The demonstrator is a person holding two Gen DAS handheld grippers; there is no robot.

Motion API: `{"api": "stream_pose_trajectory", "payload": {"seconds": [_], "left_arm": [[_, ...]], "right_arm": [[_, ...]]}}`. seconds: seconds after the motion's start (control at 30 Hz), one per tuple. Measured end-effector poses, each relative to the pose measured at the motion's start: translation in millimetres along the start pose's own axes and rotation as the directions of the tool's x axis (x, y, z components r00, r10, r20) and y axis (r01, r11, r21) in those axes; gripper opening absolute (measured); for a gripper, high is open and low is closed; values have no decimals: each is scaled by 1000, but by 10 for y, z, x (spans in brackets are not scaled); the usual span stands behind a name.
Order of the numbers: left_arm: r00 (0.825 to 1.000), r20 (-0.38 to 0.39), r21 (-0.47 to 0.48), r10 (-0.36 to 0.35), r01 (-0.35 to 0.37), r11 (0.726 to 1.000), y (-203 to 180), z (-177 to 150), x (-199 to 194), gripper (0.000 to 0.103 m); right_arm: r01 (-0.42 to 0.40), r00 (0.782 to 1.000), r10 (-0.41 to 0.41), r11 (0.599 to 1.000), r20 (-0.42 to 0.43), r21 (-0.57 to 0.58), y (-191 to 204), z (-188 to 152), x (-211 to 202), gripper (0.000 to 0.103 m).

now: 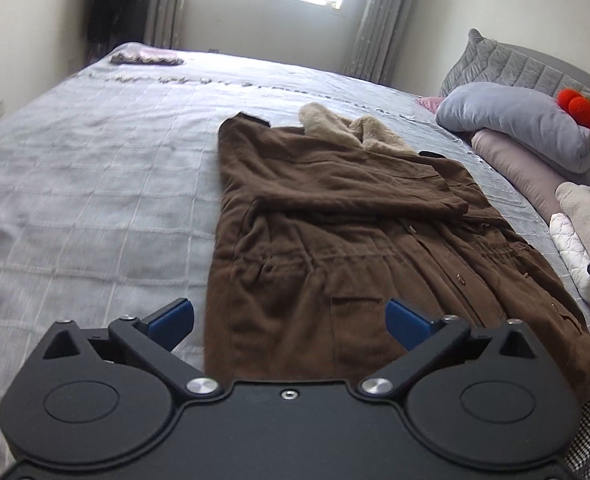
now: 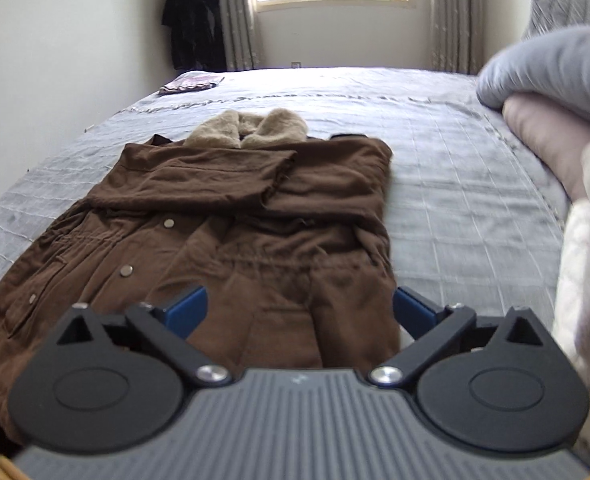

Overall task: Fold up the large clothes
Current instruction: 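Move both grippers to the coat hem and grasp it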

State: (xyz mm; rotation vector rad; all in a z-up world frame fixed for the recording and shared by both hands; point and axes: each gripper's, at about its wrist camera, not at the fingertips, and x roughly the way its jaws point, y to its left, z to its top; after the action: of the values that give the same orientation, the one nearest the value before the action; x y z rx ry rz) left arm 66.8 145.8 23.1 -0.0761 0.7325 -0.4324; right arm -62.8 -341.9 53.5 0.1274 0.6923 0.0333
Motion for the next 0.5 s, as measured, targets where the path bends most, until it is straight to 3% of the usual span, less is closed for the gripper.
{"api": "stream_pose_trajectory", "payload": {"seconds": [0.1,0.2,0.4,0.5], "left_arm": [[1000,-24,-40,-14,13,999,127,-145,-73,103],[995,-68,-96,-72,65,993,264,-313,-94,103],[975,-146,-203,-165,134,970,438,-595,-21,101],[958,-169,-269,-233,183,946,499,-690,31,101]], "right_arm": [[0,1000,2,999,-27,54,-168,-200,-76,101],[2,998,6,993,-67,121,-319,-436,-101,101],[-30,989,59,976,-133,214,-504,-805,-78,101],[-53,983,96,963,-155,264,-550,-932,-42,100]]}}
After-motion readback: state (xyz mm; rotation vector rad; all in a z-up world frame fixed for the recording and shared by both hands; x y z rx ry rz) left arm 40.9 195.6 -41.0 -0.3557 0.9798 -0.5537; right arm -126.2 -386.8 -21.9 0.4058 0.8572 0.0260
